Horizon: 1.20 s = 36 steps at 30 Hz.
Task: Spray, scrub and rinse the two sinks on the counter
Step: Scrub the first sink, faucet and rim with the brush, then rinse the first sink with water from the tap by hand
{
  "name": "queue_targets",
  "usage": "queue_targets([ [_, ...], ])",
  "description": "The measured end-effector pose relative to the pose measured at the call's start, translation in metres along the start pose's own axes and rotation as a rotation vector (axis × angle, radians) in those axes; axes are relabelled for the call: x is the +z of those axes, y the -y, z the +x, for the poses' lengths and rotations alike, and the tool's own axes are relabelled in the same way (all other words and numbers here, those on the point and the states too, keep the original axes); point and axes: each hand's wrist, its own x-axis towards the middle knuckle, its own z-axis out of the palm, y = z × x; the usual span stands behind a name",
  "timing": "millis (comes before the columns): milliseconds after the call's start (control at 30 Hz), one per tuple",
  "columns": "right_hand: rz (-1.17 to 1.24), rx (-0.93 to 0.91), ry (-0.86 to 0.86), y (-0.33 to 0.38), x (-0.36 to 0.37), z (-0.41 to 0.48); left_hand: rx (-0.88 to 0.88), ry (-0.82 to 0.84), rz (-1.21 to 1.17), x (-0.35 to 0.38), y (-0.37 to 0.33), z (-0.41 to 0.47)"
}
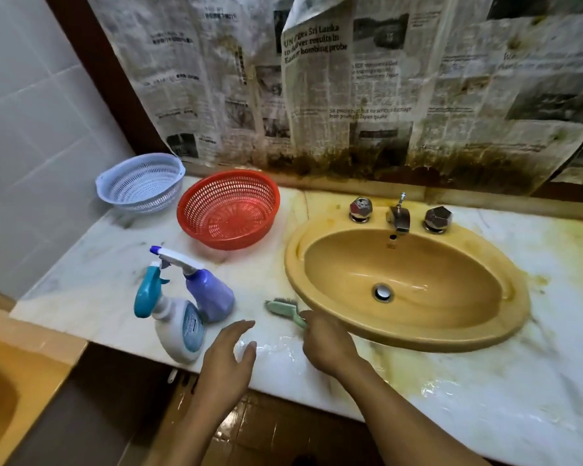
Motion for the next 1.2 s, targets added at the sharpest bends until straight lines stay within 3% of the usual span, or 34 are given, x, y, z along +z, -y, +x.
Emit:
queue_targets([
  [200, -0.035, -0.033, 0.042, 0.039, 0.019, 0.043, 0.044, 0.019, 0.011, -0.032, -0.004, 0.033],
  [400, 0.024, -0.036, -0.037, 0.013, -0.011, 0.059, 0.165, 0.069, -0.017, -0.018, -0.023, 0.077],
  [567, 0.141, 0.09, -0.384, -0.042, -0.088, 0.061, 0.247, 0.199, 0.067, 0.027, -0.042, 0.118],
  [700, 0.141, 0.359, -0.636, -0.106, -0.16, 0.082, 0.365, 0.448, 0.329, 0.072, -0.071, 0.176],
  [833, 0.086, 0.571, -0.582, -0.166, -0.214, 0.126, 0.397, 0.761, 0.787, 0.121, -0.07, 0.207],
  [900, 0.114, 0.58, -0.521, -0.189, -0.229, 0.153, 0.455, 0.742, 0.969, 0.138, -0.061, 0.204],
  [1000, 0.141, 0.579, -0.379, -0.209, -0.237, 0.186, 0.493, 0.66, 1.006, 0.149, -0.055, 0.204],
  [1200, -0.19, 0.528, -0.227, -0.222, -0.249, 0.213, 0.539, 0.644, 0.985, 0.15, -0.055, 0.208],
])
